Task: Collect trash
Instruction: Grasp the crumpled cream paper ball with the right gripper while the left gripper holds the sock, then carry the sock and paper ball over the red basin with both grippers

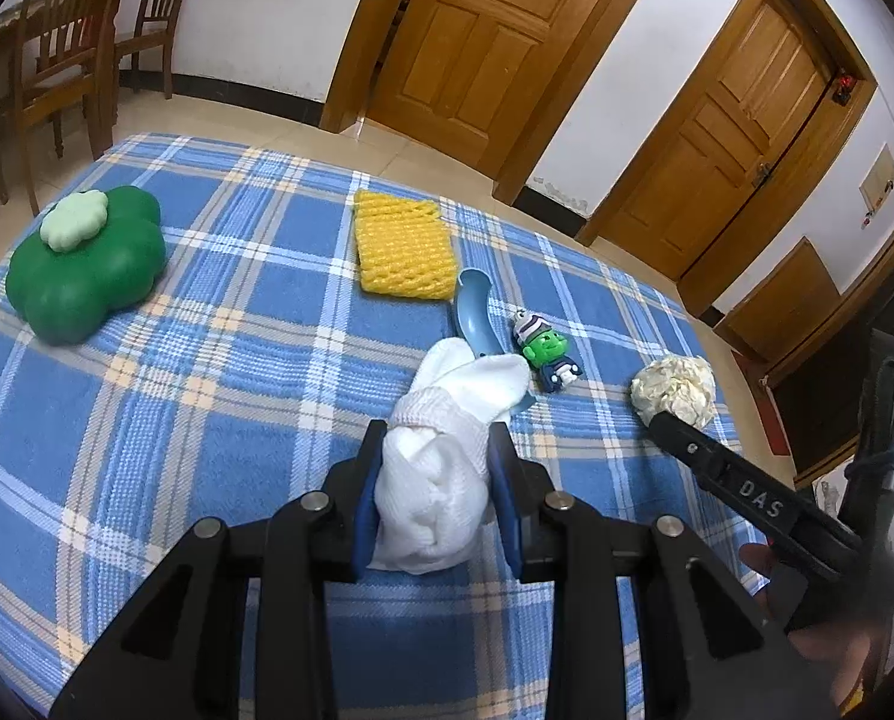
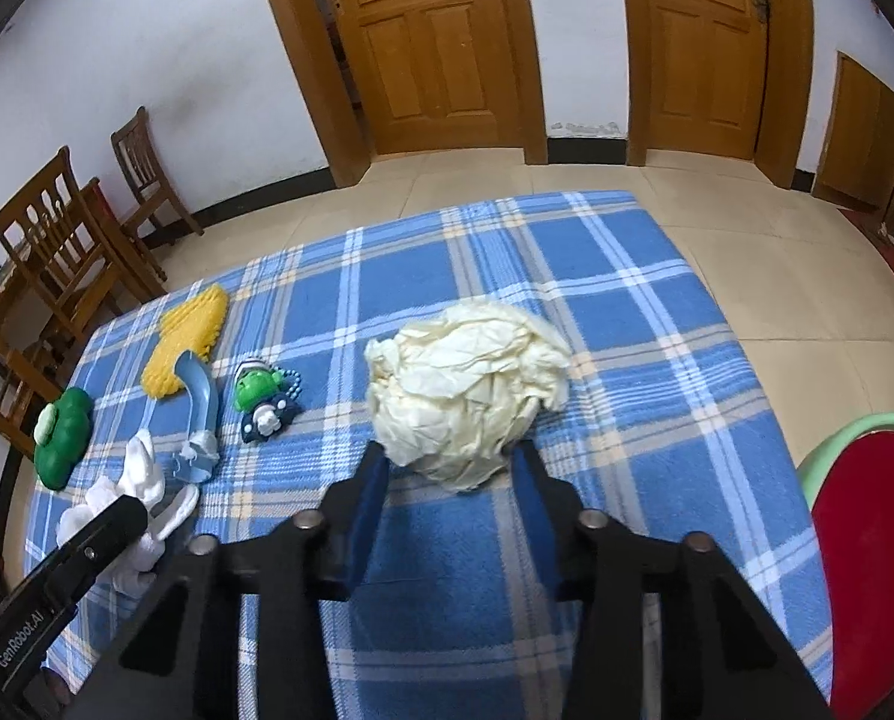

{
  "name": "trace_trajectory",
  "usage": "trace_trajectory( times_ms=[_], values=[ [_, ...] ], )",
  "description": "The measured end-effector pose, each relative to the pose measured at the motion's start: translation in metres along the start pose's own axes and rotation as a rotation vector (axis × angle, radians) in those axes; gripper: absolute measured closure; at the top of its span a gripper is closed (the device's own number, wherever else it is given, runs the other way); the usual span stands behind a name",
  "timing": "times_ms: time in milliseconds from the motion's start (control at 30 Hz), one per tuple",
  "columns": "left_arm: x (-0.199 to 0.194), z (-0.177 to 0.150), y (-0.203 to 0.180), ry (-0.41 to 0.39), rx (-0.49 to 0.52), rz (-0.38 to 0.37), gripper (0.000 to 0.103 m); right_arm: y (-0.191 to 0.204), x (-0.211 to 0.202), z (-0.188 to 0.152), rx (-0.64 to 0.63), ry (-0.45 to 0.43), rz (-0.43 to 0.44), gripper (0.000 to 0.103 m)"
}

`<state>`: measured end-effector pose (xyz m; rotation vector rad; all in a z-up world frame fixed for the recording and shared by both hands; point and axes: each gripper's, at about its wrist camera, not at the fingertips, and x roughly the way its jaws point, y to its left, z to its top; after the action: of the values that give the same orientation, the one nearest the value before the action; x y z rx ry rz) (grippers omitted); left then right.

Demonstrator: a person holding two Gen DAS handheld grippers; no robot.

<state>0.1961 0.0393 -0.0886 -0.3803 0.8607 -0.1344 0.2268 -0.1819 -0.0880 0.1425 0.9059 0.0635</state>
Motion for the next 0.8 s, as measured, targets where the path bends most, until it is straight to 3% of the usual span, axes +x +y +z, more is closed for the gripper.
trace_trajectory(
  times_ms=[367,800],
  values=[
    [0.001,-0.002,-0.002,0.002,0.006,0.006,0.07,0.004,0.002,-0.001,-0.014,-0.009,-0.003,0.076],
    [-0.006,-0.001,-0.007,-0.009,0.017,0.002,0.07,-0.007,-0.035,-0.011,-0.001,-0.063,0.038,0.079]
  ],
)
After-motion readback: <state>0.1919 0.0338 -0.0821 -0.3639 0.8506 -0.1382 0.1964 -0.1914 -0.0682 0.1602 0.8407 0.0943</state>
